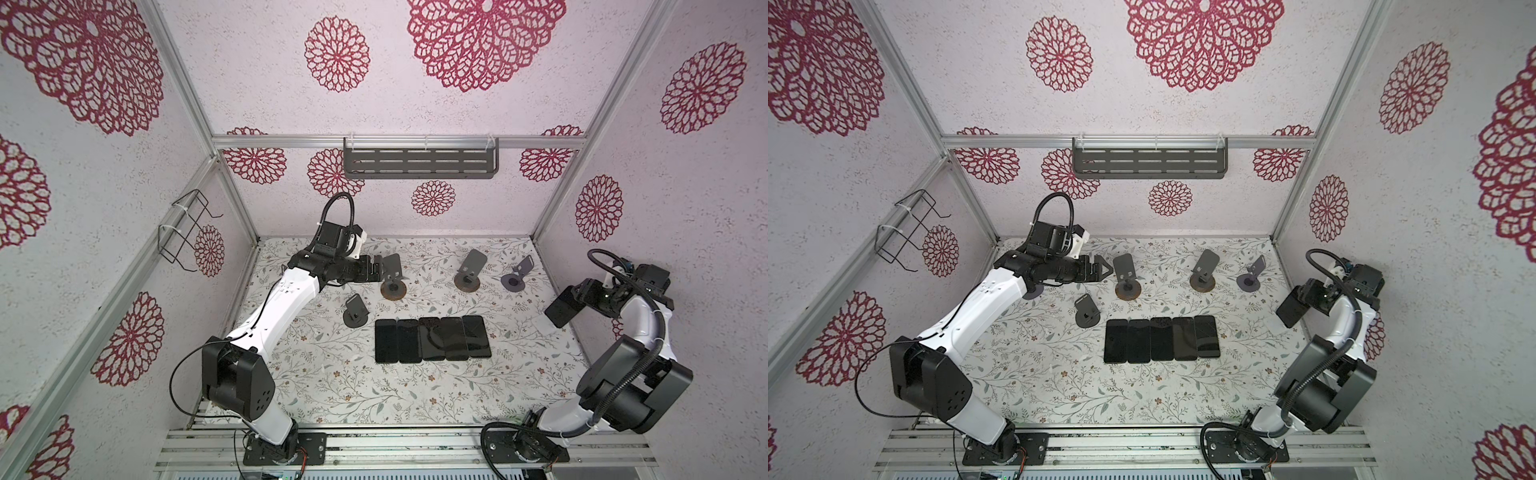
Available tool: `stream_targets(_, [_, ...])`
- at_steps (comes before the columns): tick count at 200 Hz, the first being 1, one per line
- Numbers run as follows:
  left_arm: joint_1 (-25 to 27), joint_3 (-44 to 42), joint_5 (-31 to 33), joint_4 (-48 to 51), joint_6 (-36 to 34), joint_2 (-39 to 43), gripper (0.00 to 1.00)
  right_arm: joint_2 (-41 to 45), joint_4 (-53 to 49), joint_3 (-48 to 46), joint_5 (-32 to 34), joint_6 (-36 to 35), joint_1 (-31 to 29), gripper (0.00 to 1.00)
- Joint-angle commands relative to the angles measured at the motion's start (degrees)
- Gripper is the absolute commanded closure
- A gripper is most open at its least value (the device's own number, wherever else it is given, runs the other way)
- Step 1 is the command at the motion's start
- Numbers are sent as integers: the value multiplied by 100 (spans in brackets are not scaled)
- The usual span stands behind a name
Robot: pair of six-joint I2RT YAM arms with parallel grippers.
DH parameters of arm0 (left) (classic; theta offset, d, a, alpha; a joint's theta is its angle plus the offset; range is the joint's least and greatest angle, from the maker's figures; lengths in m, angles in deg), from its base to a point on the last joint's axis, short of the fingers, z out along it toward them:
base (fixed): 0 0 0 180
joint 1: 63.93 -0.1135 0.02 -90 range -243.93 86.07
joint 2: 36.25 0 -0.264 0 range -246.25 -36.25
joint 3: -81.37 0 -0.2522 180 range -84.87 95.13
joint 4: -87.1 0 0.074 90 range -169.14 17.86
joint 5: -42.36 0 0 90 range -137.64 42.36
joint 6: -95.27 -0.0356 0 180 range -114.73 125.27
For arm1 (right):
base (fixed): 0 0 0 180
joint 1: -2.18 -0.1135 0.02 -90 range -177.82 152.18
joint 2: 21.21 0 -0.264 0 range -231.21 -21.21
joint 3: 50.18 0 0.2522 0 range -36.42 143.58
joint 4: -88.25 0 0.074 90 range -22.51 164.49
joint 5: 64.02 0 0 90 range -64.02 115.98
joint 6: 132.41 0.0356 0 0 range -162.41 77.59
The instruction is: Remove the phone from the phone stand
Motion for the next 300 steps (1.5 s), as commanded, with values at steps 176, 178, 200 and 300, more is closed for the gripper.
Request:
stream_targets(176, [-81,-190,-195,-435,132,64,3,-226,140,102,-34,50,-288,71])
stream_targets(178, [-89,-192,-195,-438,136,70,3,-226,139,104,-36,48,-288,72])
stream_targets(200, [-105,-231,-196,-431,137,99,3,-248,124,110,21,42,-331,73])
stream_targets(300, [-127,-316,-212,-474,152,195,3,-283,-27,205,519,-48,-594,88])
